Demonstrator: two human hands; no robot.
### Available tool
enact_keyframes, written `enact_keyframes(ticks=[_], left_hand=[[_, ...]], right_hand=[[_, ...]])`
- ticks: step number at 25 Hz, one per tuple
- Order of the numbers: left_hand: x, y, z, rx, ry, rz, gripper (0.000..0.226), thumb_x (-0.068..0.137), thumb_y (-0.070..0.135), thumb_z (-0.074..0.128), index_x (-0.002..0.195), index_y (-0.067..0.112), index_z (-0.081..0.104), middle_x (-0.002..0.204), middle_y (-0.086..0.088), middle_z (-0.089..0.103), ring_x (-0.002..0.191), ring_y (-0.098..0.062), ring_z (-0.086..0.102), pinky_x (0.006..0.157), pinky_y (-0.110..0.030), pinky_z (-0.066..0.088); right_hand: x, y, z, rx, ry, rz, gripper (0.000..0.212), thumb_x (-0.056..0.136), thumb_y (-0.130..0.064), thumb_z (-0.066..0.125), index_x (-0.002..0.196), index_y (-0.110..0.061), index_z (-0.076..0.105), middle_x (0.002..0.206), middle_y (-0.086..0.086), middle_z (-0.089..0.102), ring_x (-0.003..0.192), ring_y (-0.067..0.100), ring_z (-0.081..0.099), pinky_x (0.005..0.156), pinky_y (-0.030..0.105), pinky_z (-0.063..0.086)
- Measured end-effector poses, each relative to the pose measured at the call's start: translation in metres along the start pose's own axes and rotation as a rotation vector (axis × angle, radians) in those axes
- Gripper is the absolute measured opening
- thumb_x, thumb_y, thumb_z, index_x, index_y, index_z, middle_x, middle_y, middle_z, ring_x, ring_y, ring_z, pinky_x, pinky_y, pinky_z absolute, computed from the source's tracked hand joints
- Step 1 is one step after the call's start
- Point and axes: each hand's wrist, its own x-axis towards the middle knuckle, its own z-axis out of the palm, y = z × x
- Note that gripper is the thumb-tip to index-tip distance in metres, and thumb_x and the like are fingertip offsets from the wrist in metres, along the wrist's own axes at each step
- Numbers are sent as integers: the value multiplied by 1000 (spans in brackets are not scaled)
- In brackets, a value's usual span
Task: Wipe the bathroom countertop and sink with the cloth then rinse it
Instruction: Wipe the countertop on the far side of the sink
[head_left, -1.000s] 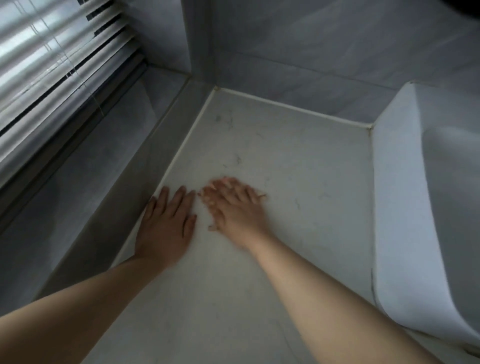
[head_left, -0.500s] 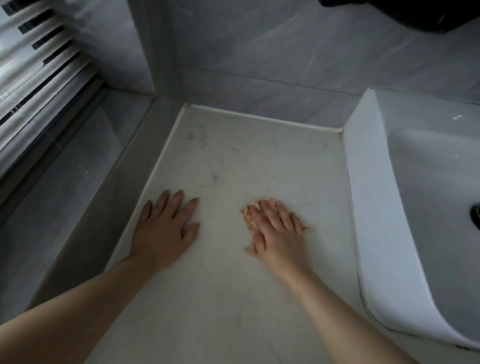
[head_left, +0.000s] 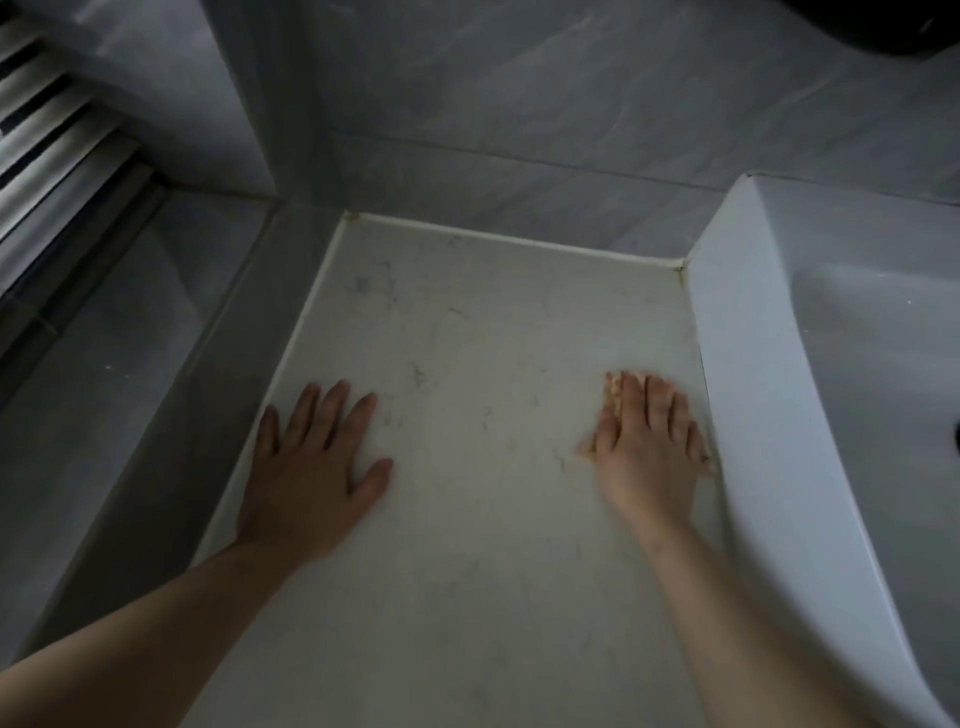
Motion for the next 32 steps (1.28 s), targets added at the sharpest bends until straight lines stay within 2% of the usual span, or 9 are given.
enact_keyframes(ticks=[7, 9, 12, 15, 18, 20, 22, 28, 32], left_hand=[[0, 2, -1, 11, -4, -18, 73, 81, 57, 30, 139, 14, 41, 144, -14, 40, 134, -31, 36, 107, -50, 17], [-1, 2, -3, 16, -4, -8, 73, 81, 56, 31, 139, 14, 40, 144, -13, 40, 134, -30, 36, 107, -49, 17], [0, 2, -4, 22, -5, -2, 72, 81, 55, 32, 138, 12, 41, 143, -14, 42, 133, -31, 38, 106, -49, 19], [0, 2, -3, 25, -10, 0, 71, 82, 55, 31, 138, 13, 40, 144, -14, 41, 133, -30, 36, 106, -48, 19], [1, 2, -5, 32, -18, 0, 72, 81, 56, 32, 138, 13, 40, 143, -15, 41, 132, -29, 36, 106, -47, 19], [0, 3, -4, 28, -19, -1, 72, 81, 56, 31, 139, 13, 39, 144, -14, 41, 133, -28, 33, 106, -49, 19], [1, 2, -3, 20, -12, -3, 74, 81, 57, 32, 139, 11, 39, 144, -13, 40, 134, -26, 30, 106, -49, 19], [0, 3, -1, -50, 19, -94, 83, 77, 58, 37, 135, -1, 43, 142, -21, 41, 133, -34, 36, 108, -45, 20], [0, 2, 1, -27, 18, -68, 83, 78, 59, 36, 133, -3, 45, 142, -22, 39, 134, -32, 30, 106, -47, 21]], right_hand=[[123, -39, 1, 107, -53, 278, 54, 99, -33, 29, 150, -16, 21, 158, 12, 10, 145, 33, 2, 116, 46, 2], [127, -84, 6, 104, -67, 136, 53, 98, -33, 30, 149, -19, 22, 159, 10, 10, 145, 32, 3, 116, 46, 5], [101, -154, 16, 139, -114, -339, 51, 98, -33, 32, 148, -27, 24, 159, 1, 15, 146, 26, 7, 116, 40, 6], [90, -144, 19, 74, -173, -585, 52, 98, -36, 29, 149, -29, 22, 158, -3, 16, 146, 21, 10, 116, 37, 7], [125, -72, 11, 11, -15, -231, 56, 93, -36, 24, 146, -22, 30, 156, 8, 24, 143, 30, 18, 114, 43, 16], [145, -42, 1, 64, -70, 152, 55, 97, -35, 26, 149, -17, 22, 158, 12, 14, 145, 33, 8, 116, 47, 8], [154, -61, 0, 108, -109, 324, 58, 98, -35, 29, 150, -13, 16, 159, 13, 5, 145, 35, 0, 115, 49, 1], [124, -218, 32, 121, -167, -312, 55, 99, -33, 28, 150, -18, 15, 160, 6, 7, 146, 29, 0, 116, 43, -2], [135, -275, 38, 98, -216, -507, 54, 100, -34, 23, 151, -19, 13, 160, 3, 6, 146, 27, 1, 117, 41, -2]])
